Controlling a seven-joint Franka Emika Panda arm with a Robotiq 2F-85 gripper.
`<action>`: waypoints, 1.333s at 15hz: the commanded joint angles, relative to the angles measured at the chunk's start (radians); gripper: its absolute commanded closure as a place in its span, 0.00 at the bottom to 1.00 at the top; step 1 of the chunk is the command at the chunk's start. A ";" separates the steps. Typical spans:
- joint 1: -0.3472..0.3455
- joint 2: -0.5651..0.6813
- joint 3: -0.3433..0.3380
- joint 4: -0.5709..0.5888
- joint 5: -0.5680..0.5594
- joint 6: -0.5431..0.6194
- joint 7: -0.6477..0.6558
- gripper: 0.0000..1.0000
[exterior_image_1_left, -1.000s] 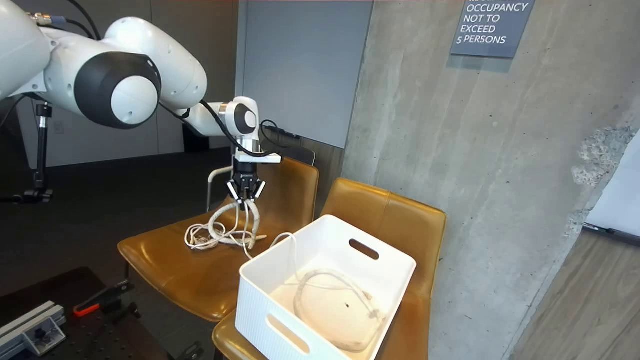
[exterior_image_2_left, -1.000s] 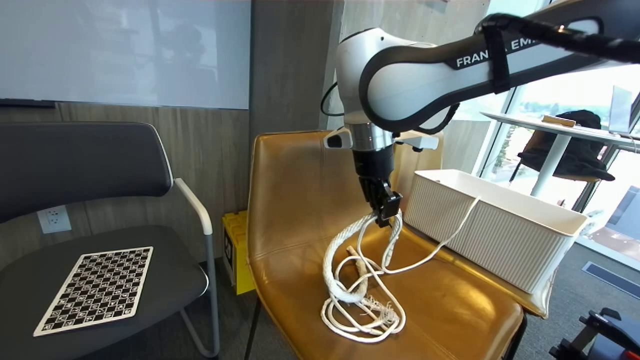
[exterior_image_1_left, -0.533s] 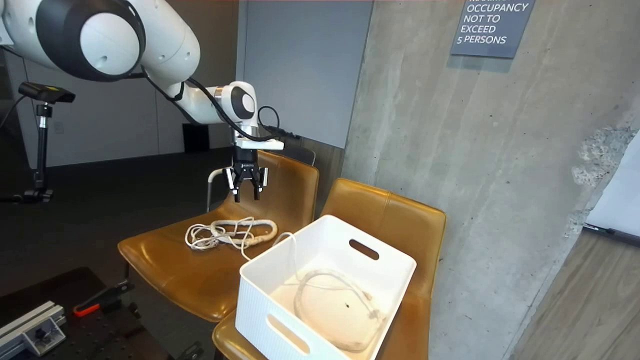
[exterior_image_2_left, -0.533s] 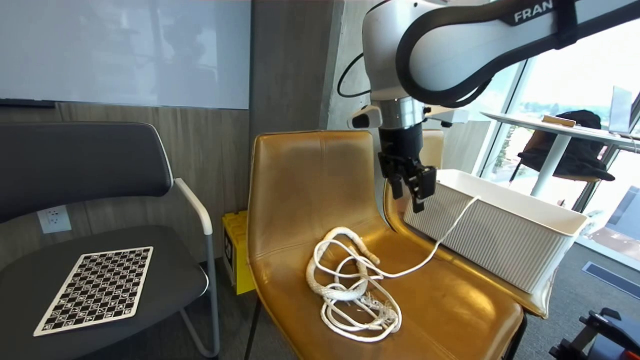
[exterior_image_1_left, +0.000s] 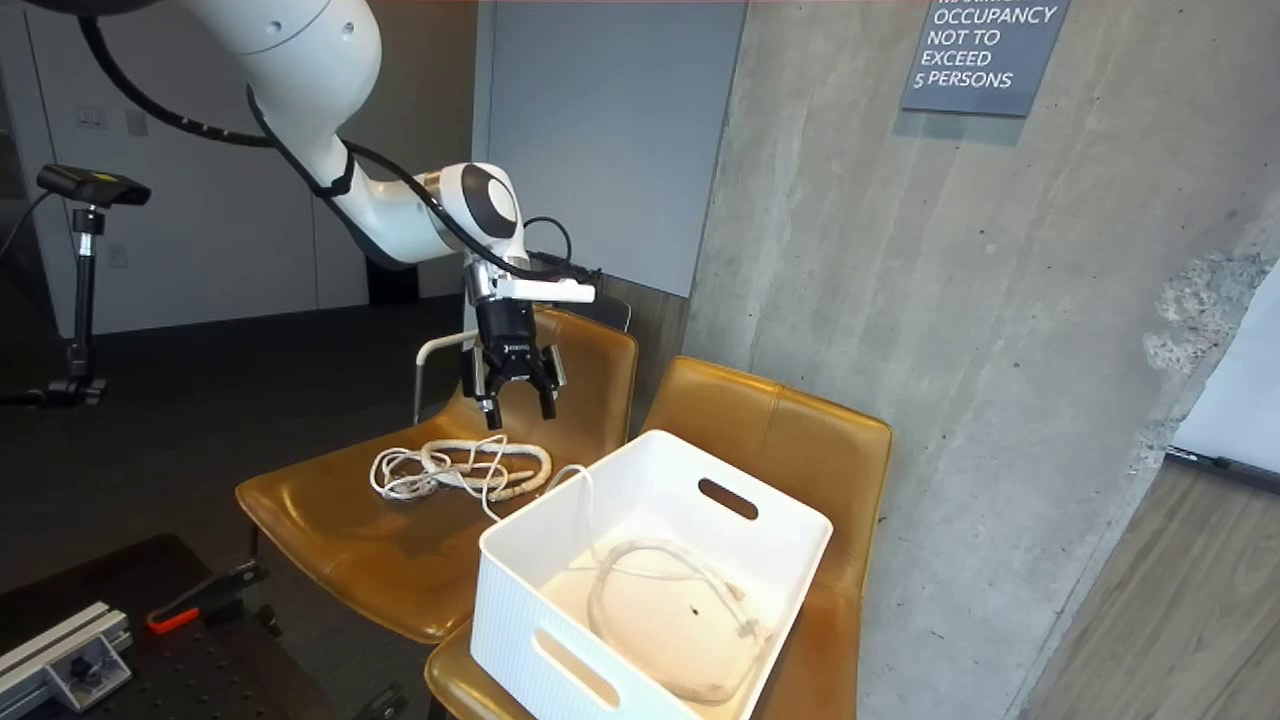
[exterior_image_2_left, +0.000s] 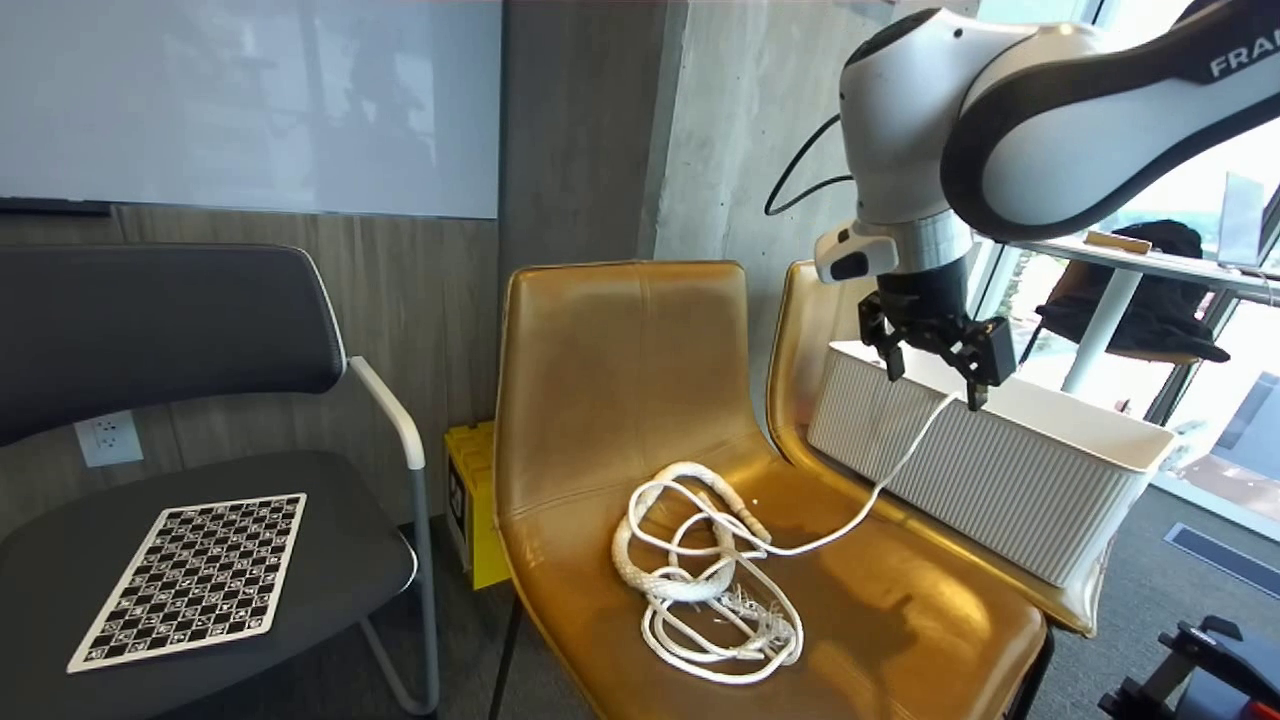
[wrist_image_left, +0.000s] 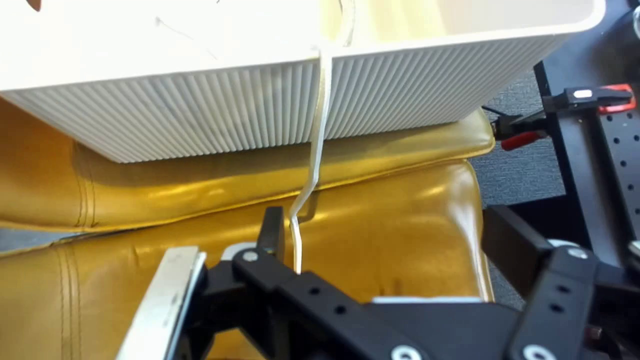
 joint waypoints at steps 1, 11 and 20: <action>-0.031 -0.052 -0.030 -0.123 -0.069 0.091 -0.013 0.00; -0.074 0.033 -0.062 -0.122 -0.151 0.204 0.011 0.44; -0.046 0.037 -0.053 -0.093 -0.141 0.175 0.021 1.00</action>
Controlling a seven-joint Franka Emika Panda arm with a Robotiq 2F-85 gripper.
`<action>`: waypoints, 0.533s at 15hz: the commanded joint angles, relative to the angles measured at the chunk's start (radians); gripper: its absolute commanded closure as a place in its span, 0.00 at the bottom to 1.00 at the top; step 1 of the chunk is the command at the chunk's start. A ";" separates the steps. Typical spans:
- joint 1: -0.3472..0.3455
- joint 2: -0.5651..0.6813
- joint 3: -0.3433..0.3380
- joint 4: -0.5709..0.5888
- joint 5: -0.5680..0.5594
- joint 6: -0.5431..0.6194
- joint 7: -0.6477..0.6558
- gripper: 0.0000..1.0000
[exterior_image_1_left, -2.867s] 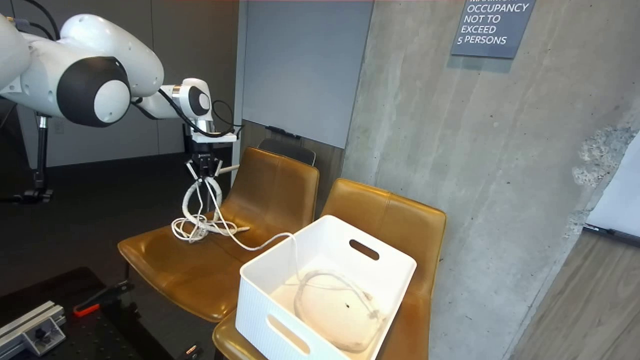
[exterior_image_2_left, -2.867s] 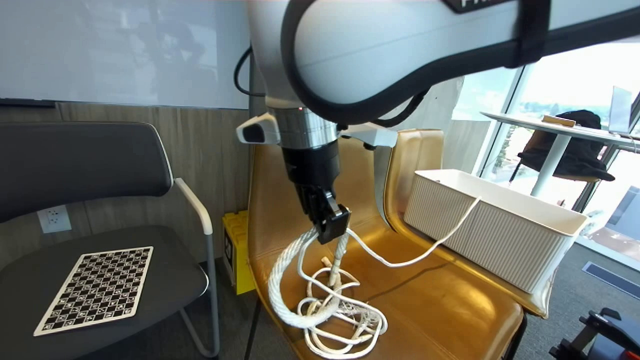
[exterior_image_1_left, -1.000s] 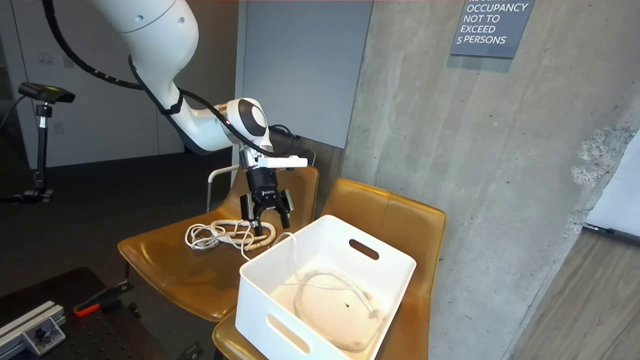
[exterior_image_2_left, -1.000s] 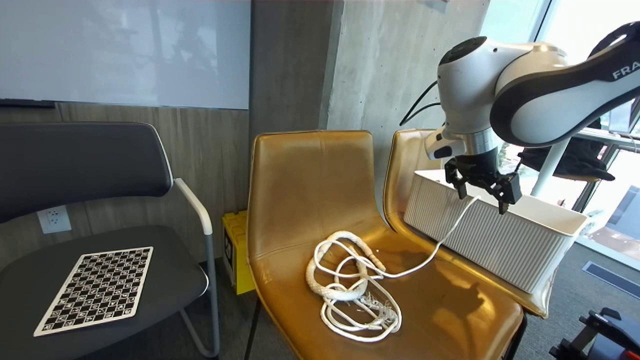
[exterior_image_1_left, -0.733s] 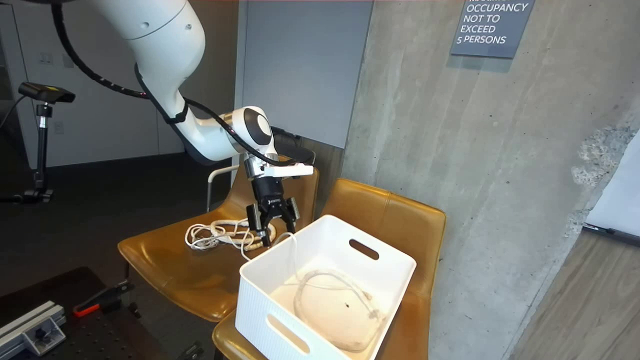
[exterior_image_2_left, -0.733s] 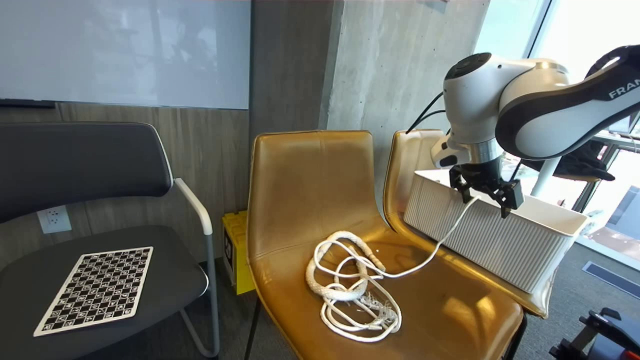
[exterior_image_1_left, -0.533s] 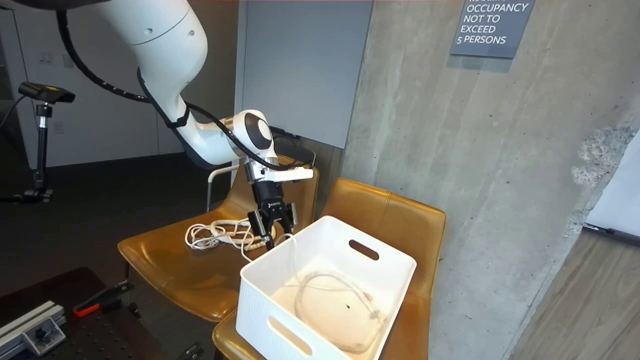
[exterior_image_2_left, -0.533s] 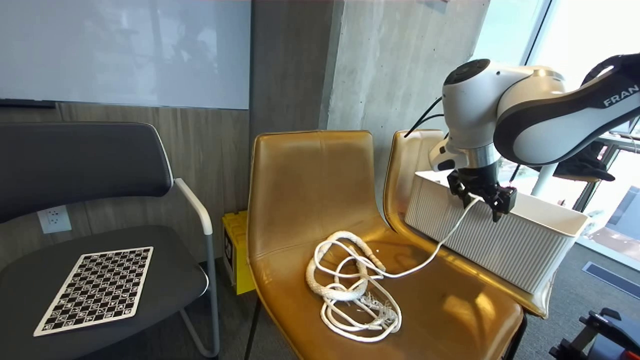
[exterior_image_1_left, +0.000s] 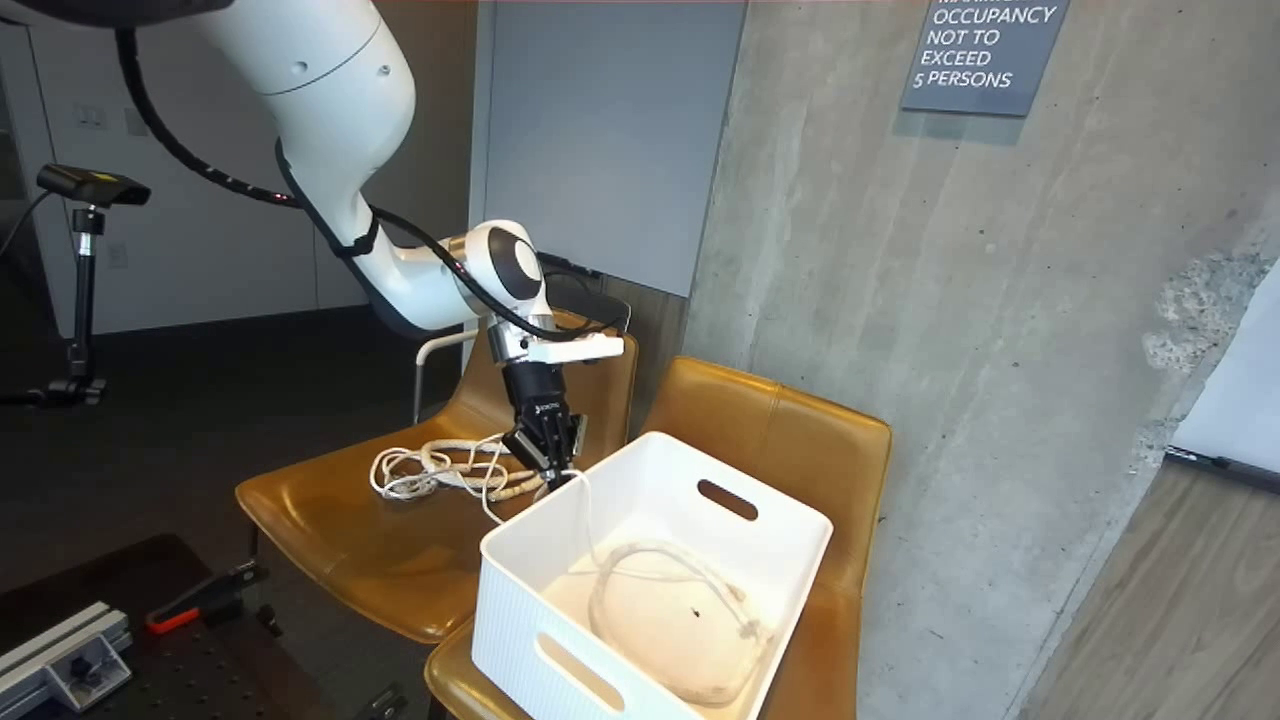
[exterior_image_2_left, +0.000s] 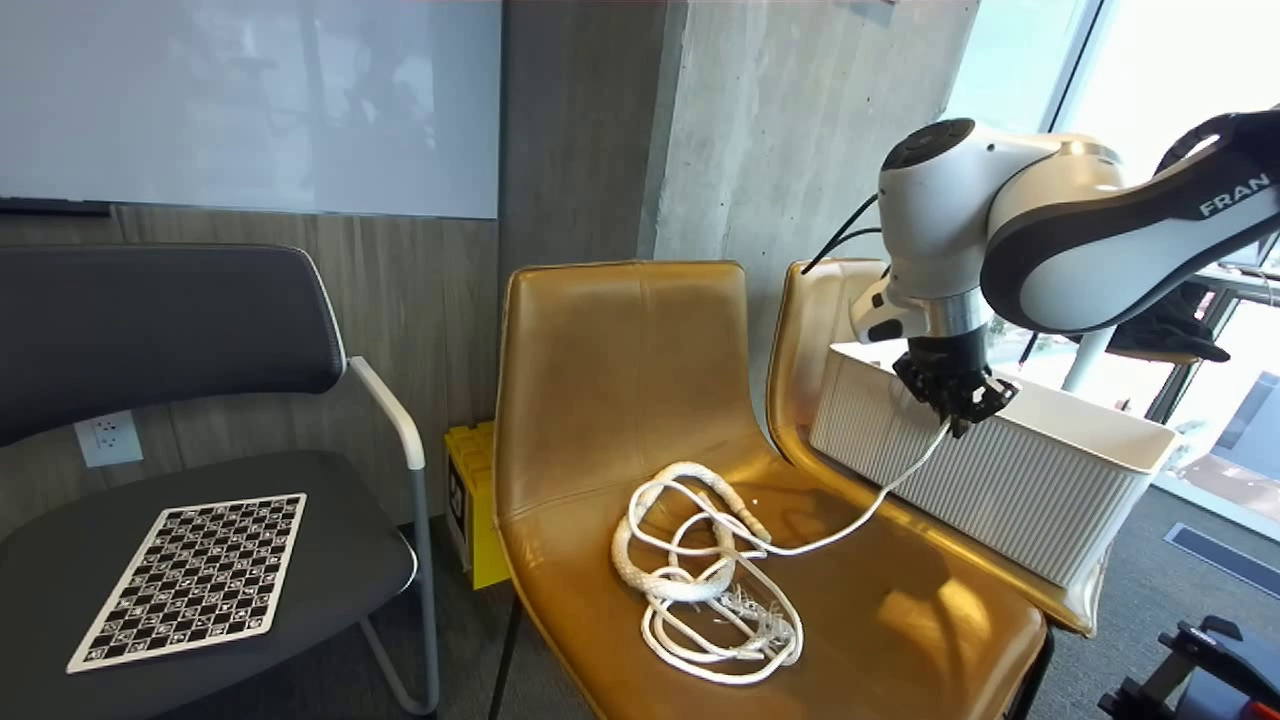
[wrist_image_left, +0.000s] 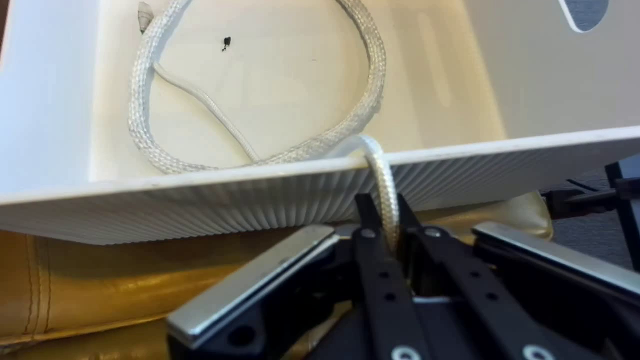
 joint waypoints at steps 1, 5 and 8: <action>0.028 0.007 0.014 0.034 -0.005 -0.027 0.026 1.00; 0.089 0.015 0.057 0.072 0.012 -0.059 0.063 0.99; 0.164 0.045 0.109 0.115 0.027 -0.085 0.118 0.99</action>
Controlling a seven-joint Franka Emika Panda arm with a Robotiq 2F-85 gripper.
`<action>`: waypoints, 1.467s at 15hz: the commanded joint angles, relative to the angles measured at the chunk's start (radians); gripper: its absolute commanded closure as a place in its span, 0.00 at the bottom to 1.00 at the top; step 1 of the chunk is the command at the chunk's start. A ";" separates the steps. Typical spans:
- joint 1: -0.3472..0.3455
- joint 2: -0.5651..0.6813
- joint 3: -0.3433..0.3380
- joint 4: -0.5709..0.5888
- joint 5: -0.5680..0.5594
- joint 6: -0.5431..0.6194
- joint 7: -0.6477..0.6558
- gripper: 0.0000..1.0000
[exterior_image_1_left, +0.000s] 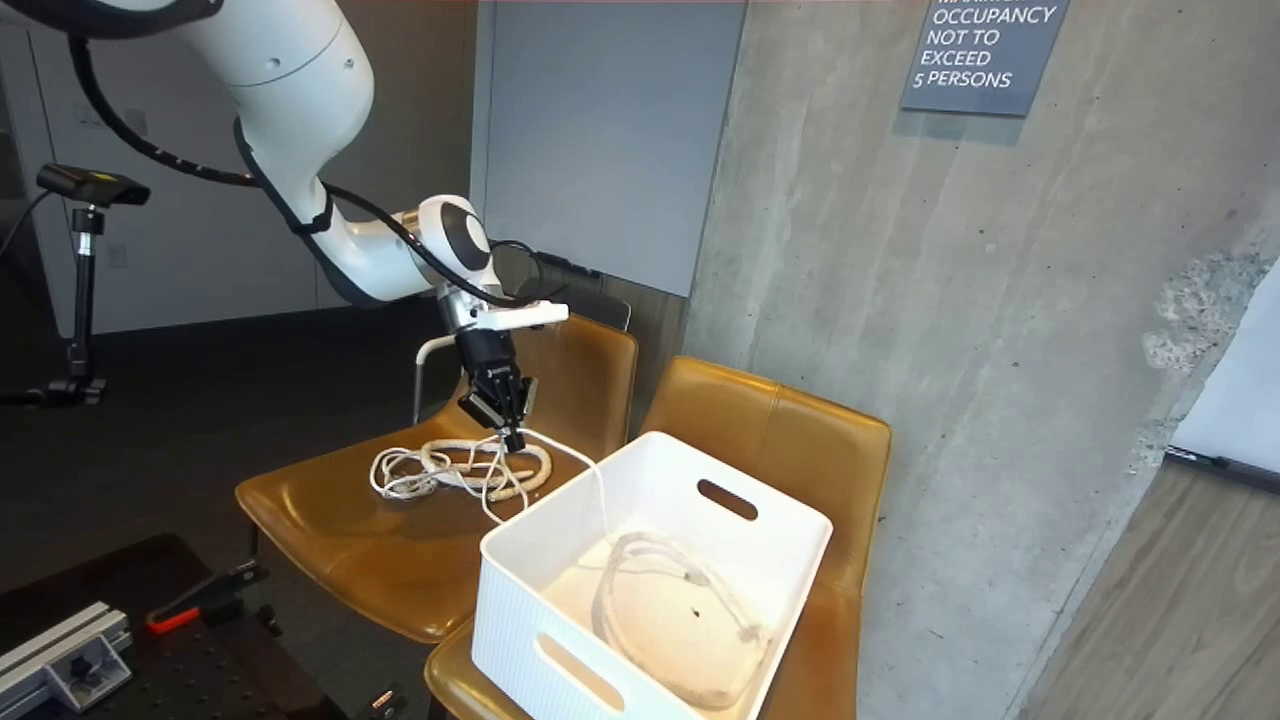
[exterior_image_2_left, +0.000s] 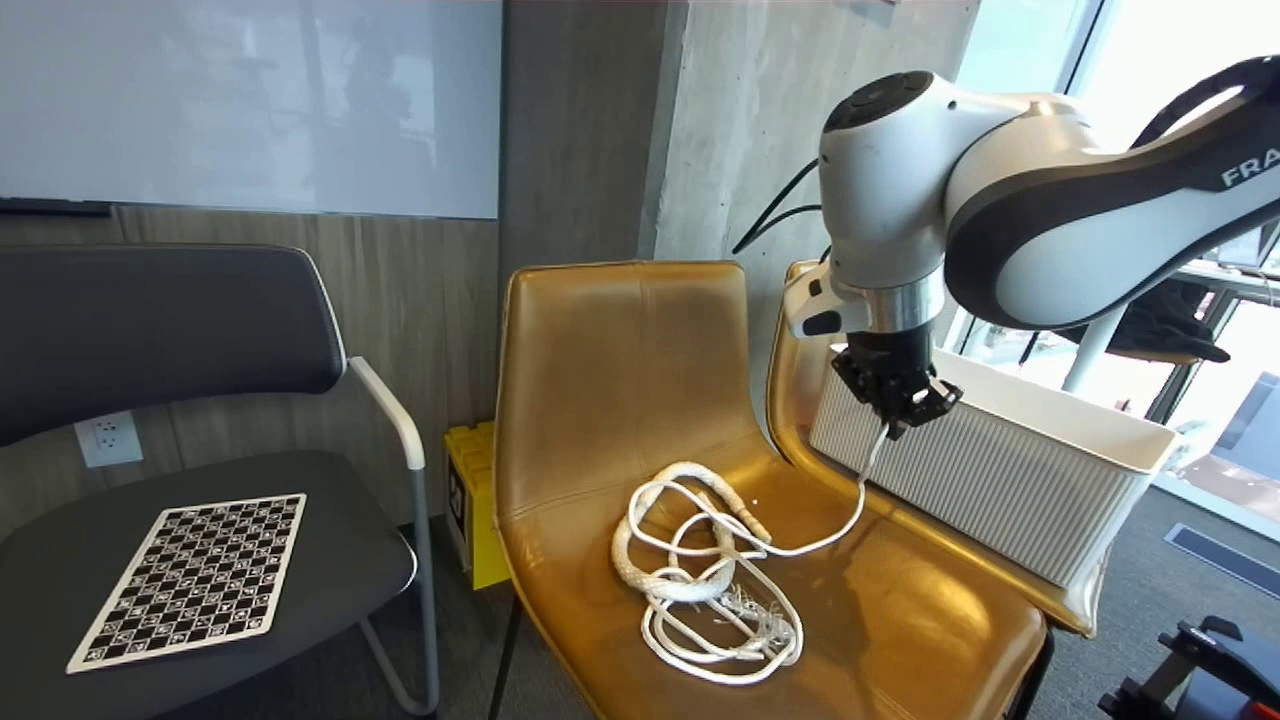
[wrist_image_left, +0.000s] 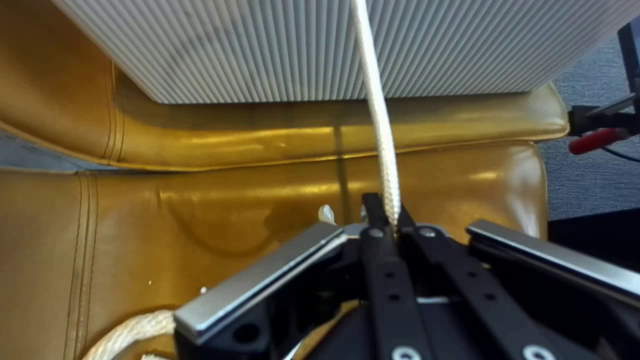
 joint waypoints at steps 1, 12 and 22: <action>0.080 0.047 0.057 0.081 0.029 -0.067 0.053 0.99; 0.270 0.209 0.143 0.327 0.120 -0.165 0.088 0.99; 0.198 0.206 0.107 0.384 0.209 -0.167 0.060 0.70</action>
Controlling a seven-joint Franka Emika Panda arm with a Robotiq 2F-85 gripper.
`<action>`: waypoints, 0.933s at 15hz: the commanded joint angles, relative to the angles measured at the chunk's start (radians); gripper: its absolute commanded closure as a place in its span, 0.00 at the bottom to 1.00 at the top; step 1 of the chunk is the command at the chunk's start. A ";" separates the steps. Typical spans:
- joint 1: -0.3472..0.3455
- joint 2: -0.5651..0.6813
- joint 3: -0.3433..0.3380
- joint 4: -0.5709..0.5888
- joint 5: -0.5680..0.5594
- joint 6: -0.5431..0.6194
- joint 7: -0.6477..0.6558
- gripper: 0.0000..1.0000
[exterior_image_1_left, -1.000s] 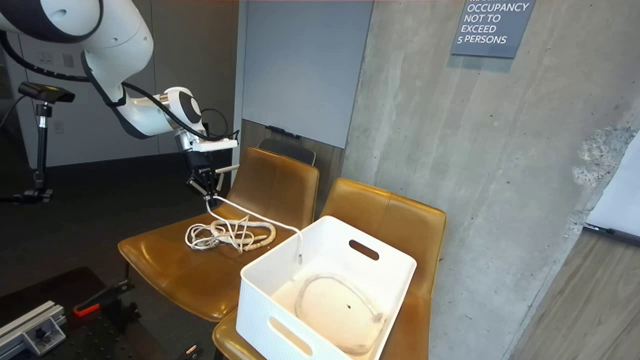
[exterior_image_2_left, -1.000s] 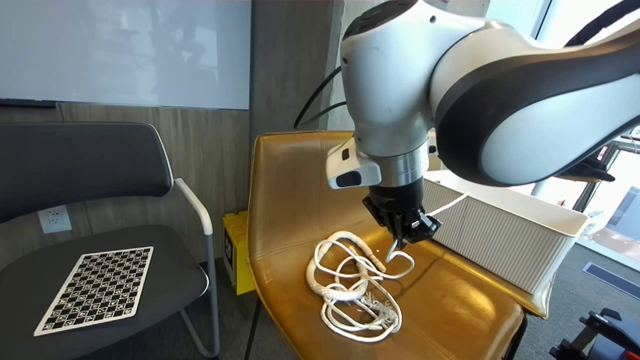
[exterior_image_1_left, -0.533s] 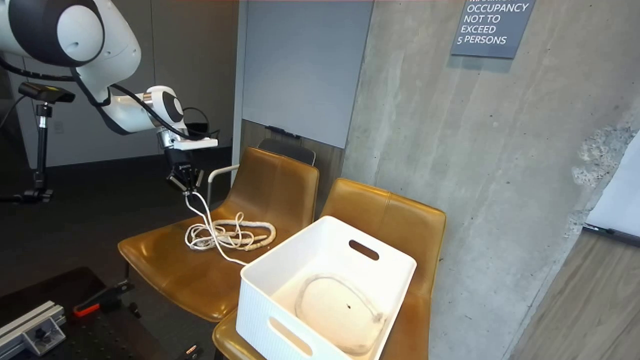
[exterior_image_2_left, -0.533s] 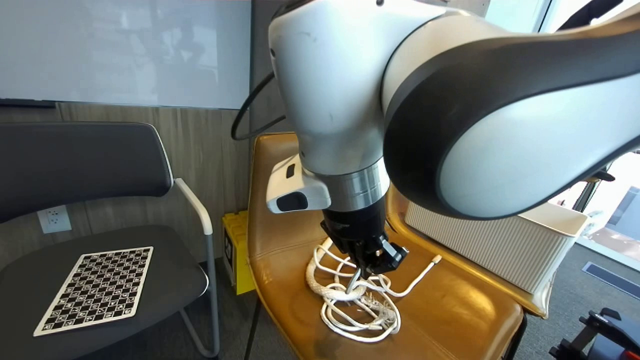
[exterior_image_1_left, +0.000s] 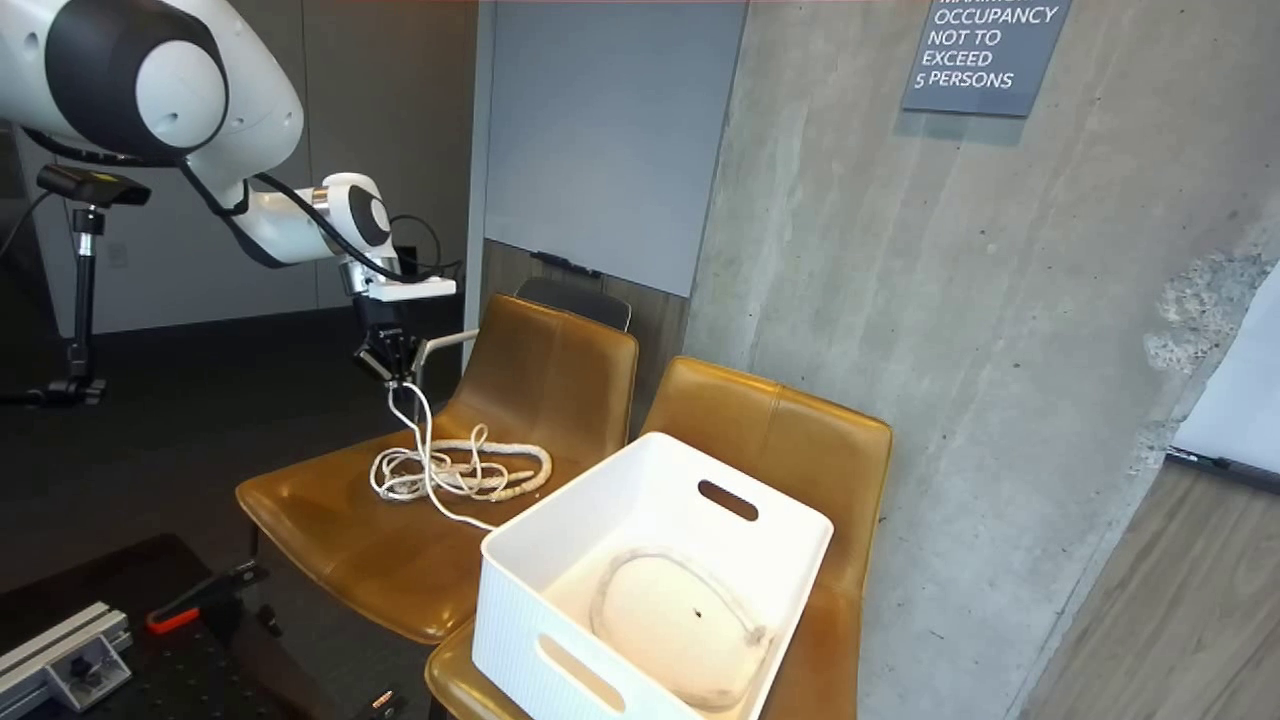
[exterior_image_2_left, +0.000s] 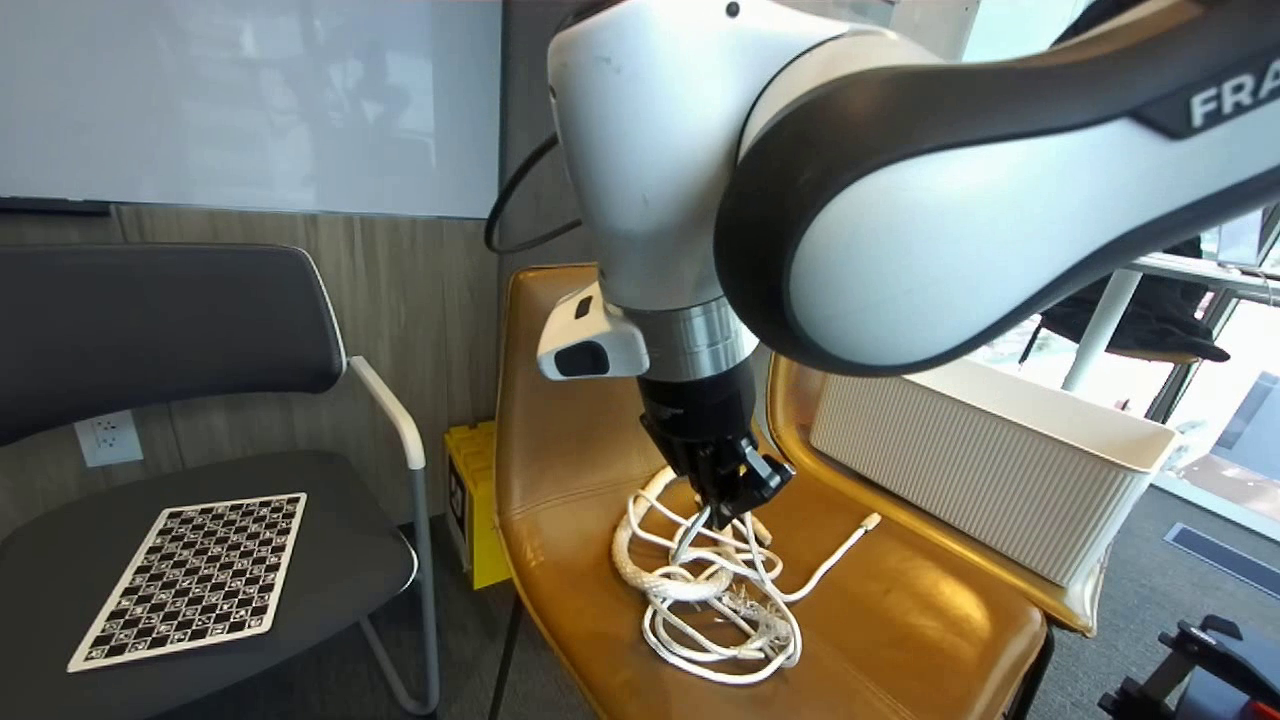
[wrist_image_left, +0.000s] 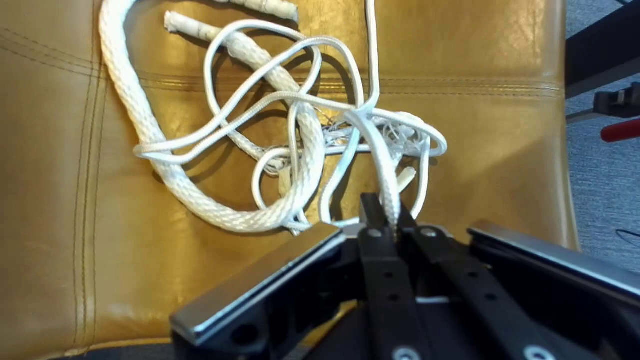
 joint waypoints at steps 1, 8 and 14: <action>-0.066 -0.038 -0.002 0.005 0.079 -0.018 -0.029 0.64; -0.272 -0.279 0.044 -0.244 0.327 0.125 -0.144 0.12; -0.402 -0.529 -0.013 -0.536 0.386 0.314 -0.354 0.00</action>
